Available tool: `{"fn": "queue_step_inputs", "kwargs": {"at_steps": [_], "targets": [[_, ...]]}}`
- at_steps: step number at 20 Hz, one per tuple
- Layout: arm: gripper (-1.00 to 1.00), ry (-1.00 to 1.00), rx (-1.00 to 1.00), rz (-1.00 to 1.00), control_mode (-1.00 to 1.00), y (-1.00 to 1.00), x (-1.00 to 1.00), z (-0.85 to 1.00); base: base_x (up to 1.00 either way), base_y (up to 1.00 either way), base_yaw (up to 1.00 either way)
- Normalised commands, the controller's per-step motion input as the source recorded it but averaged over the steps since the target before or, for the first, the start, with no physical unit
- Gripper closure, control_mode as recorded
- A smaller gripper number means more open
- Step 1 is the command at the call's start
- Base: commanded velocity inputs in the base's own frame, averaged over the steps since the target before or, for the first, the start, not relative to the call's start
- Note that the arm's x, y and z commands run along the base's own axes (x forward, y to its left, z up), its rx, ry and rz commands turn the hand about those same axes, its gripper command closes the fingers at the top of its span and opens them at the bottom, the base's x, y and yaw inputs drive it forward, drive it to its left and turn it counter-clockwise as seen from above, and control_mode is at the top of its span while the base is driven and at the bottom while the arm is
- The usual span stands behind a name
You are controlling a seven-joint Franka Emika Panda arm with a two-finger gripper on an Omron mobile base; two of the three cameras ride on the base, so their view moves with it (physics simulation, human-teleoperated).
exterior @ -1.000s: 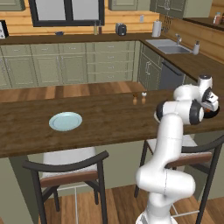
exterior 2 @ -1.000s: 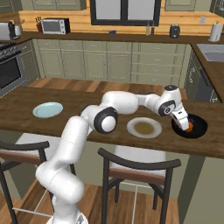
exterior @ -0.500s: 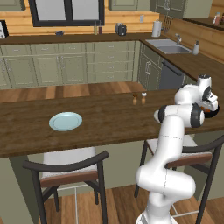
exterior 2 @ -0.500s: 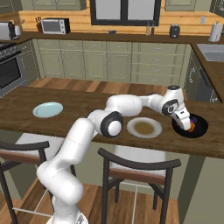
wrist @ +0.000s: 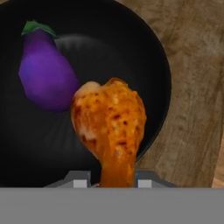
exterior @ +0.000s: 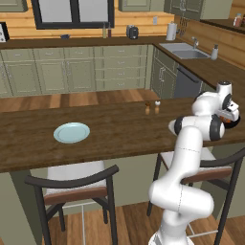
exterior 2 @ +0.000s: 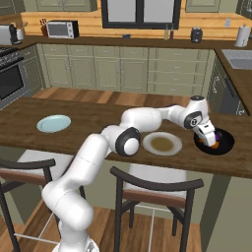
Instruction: Pick the chicken drumstick and eggplant from their plates and place them in the bowl. Then put the bowl in the fridge.
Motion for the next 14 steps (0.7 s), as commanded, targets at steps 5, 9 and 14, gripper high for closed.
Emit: {"fn": "queue_step_inputs", "kwargs": {"at_steps": [5, 9, 14], "targets": [[-1.00, 0.00, 0.00, 0.00, -1.00, -0.02, 0.00, 0.00, 0.00, 0.00, 0.00], [-1.00, -0.01, -0.01, 0.00, -1.00, 0.06, -0.11, 0.01, 0.00, 0.00, 0.00], [-1.00, -0.10, -0.08, 0.01, -1.00, 0.42, -0.52, 0.17, 0.00, 0.00, 0.00]]}}
